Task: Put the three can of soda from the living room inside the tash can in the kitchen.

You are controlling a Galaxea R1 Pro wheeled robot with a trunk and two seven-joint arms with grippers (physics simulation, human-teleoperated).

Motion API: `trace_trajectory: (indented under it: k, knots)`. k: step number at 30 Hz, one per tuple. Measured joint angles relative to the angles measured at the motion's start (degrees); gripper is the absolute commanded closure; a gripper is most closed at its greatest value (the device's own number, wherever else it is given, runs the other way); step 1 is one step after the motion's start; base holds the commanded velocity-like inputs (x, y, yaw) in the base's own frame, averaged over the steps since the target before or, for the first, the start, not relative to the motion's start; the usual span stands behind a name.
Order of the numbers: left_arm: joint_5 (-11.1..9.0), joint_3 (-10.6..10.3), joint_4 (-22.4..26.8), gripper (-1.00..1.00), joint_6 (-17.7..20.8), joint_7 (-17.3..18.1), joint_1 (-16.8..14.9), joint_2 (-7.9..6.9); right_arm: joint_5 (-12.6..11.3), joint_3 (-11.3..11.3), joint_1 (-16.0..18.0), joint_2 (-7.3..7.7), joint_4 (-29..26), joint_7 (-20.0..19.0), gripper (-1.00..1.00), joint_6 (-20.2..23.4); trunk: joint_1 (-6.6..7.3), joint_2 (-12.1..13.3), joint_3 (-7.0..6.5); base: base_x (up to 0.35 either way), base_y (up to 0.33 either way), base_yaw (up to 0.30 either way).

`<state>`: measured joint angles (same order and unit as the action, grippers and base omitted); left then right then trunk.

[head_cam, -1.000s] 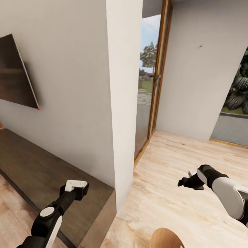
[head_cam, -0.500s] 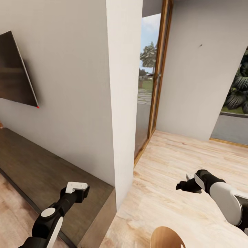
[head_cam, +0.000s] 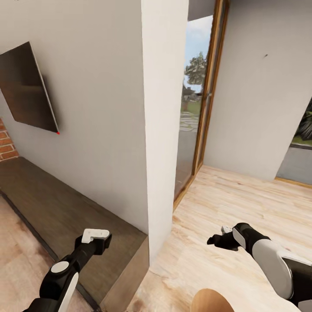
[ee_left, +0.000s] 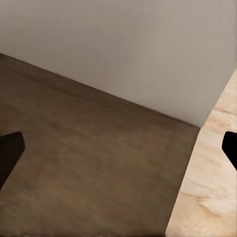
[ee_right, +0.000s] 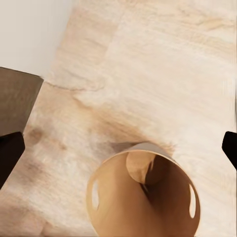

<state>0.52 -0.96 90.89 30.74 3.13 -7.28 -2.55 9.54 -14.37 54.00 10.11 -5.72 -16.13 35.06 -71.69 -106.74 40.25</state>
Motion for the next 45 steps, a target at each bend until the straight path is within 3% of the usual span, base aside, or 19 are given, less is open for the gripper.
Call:
trace_trajectory:
  k: [5,11,22,34,45]
  knots:
    - [-0.1,0.1,-0.1,-1.00,0.1,-0.2,-0.1,0.21,-0.3,3.6,0.0,-0.78,-0.4,0.1,-1.00,0.0,0.00,0.0,0.10,0.000,-0.292,0.245]
    - [-0.1,0.2,0.0,-1.00,0.0,-0.2,-0.1,0.35,-0.2,5.3,0.0,-2.15,-0.5,0.4,-1.00,0.0,0.00,0.0,0.24,0.000,-0.320,0.248]
    - [-0.1,0.2,0.0,-1.00,0.1,-0.2,-0.1,0.44,-0.3,5.9,-0.1,-2.57,-0.5,0.4,-1.00,-0.1,0.00,0.0,0.47,-0.143,-0.233,0.188]
    - [0.0,0.2,0.1,-1.00,0.1,-0.2,-0.1,0.44,-0.2,5.9,-0.1,-3.79,-0.4,0.5,-1.00,-0.1,0.00,0.0,0.71,-0.283,-0.035,0.014]
    - [-0.1,0.2,0.1,-1.00,0.0,-0.2,0.3,0.44,-0.1,5.9,-0.1,-4.12,-0.4,0.7,-1.00,-0.1,0.00,0.0,1.64,-0.044,-0.005,0.000]
